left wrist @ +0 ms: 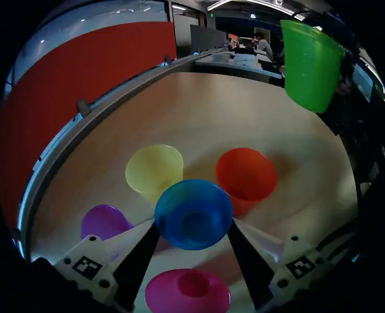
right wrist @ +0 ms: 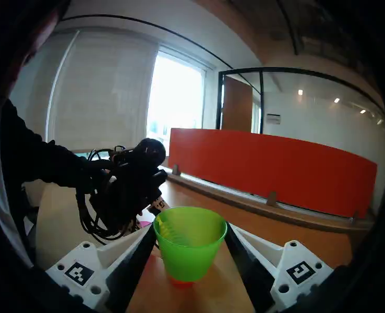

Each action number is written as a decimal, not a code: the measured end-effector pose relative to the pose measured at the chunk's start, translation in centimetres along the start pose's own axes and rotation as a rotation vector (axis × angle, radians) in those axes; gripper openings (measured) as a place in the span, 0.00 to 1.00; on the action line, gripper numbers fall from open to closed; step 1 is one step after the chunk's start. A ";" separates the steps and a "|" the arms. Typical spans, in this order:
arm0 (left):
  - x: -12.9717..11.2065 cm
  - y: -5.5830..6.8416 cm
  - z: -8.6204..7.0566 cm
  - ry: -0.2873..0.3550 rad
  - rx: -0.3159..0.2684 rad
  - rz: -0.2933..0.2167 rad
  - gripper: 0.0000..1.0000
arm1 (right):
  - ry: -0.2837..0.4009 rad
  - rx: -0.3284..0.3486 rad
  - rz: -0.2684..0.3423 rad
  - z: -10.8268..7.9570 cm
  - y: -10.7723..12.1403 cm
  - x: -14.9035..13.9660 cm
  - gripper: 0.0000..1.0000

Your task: Pour water

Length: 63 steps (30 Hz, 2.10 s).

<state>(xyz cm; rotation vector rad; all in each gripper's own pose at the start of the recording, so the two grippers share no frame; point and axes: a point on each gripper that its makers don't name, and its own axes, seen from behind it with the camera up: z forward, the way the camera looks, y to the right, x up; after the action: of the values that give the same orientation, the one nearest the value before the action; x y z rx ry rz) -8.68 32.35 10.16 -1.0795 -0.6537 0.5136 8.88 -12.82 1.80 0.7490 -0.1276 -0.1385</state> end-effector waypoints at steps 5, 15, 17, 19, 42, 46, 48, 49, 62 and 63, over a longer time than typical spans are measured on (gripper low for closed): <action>0.0 -0.1 -0.1 0.005 -0.003 -0.019 0.85 | 0.001 -0.001 0.001 -0.1 0.1 0.0 0.93; -0.1 0.1 -0.3 0.015 -0.008 -0.025 0.84 | 0.000 -0.003 -0.003 -0.2 0.0 0.1 0.93; -0.1 0.0 -0.4 0.020 -0.009 -0.032 0.84 | 0.000 -0.003 -0.003 -0.2 0.0 0.2 0.93; 0.0 0.0 -0.6 0.027 -0.007 -0.036 0.83 | 0.000 -0.003 -0.004 -0.2 0.0 0.2 0.93; 2.0 -1.5 -3.8 0.156 0.047 -0.068 0.83 | 0.001 -0.006 -0.012 -0.1 -0.4 1.0 0.93; 2.8 -1.5 -4.6 0.190 0.055 -0.072 0.83 | 0.002 -0.008 -0.009 -0.2 -0.3 1.1 0.93; 3.3 -1.5 -5.0 0.212 0.062 -0.074 0.83 | 0.003 -0.009 -0.007 -0.2 -0.2 1.1 0.93; 3.6 -1.6 -5.2 0.224 0.066 -0.074 0.83 | 0.004 -0.010 -0.007 -0.2 -0.2 1.2 0.93; 6.7 -2.3 -7.4 0.358 0.121 -0.090 0.83 | 0.011 -0.018 -0.006 -0.6 -0.1 1.6 0.93; 6.9 -2.4 -7.6 0.366 0.125 -0.091 0.83 | 0.011 -0.018 -0.006 -0.6 -0.1 1.6 0.93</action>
<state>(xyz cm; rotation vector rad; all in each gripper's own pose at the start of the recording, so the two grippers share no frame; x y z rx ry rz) 1.71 31.21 11.53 -0.9882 -0.3415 0.2637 10.57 -12.83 1.40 0.7318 -0.1136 -0.1411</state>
